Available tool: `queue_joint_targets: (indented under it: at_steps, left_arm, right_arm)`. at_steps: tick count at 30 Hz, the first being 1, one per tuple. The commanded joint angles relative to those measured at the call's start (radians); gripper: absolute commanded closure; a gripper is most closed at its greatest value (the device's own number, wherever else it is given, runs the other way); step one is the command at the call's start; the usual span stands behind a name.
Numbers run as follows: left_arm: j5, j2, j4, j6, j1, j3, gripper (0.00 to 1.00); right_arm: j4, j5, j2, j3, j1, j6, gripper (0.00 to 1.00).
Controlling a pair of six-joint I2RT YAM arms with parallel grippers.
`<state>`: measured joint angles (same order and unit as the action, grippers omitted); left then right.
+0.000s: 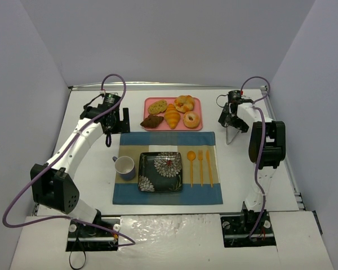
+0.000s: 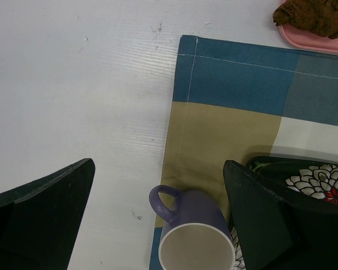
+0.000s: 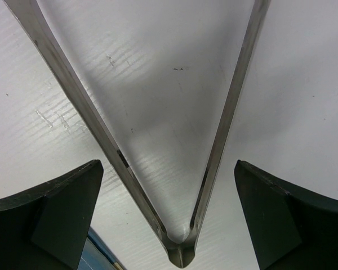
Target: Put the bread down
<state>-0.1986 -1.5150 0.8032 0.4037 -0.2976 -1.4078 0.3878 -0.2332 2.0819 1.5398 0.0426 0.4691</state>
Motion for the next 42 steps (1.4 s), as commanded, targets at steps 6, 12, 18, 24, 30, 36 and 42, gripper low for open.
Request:
queue_joint_targets:
  at_steps: [6,12,18,24,30,36,42]
  left_arm:
    - [-0.008,0.036,-0.026,-0.029,0.025,-0.044,0.03]
    - [-0.009,0.038,-0.024,-0.029,0.031,-0.043,0.03]
    - [-0.009,0.035,-0.024,-0.032,0.035,-0.046,0.03]
    - [-0.007,0.028,-0.024,-0.032,0.035,-0.048,0.03]
    - [-0.009,0.026,-0.024,-0.035,0.037,-0.048,0.03]
    - [-0.010,0.026,-0.022,-0.036,0.037,-0.048,0.03]
    - [-0.010,0.032,-0.022,-0.037,0.038,-0.043,0.03]
  right_arm:
    - [-0.100,0.023,-0.016,0.025,-0.013,-0.025,0.00]
    - [-0.103,0.023,0.015,0.034,-0.015,-0.021,0.00]
    - [-0.107,0.014,0.024,0.034,-0.020,-0.023,0.00]
    - [-0.125,0.009,0.038,0.026,-0.029,-0.026,0.00]
    - [-0.167,-0.021,0.032,-0.005,-0.029,-0.022,0.00]
    - [-0.175,-0.017,0.040,-0.014,-0.029,-0.023,0.05]
    - [-0.182,-0.005,0.038,-0.027,-0.029,-0.023,0.13]
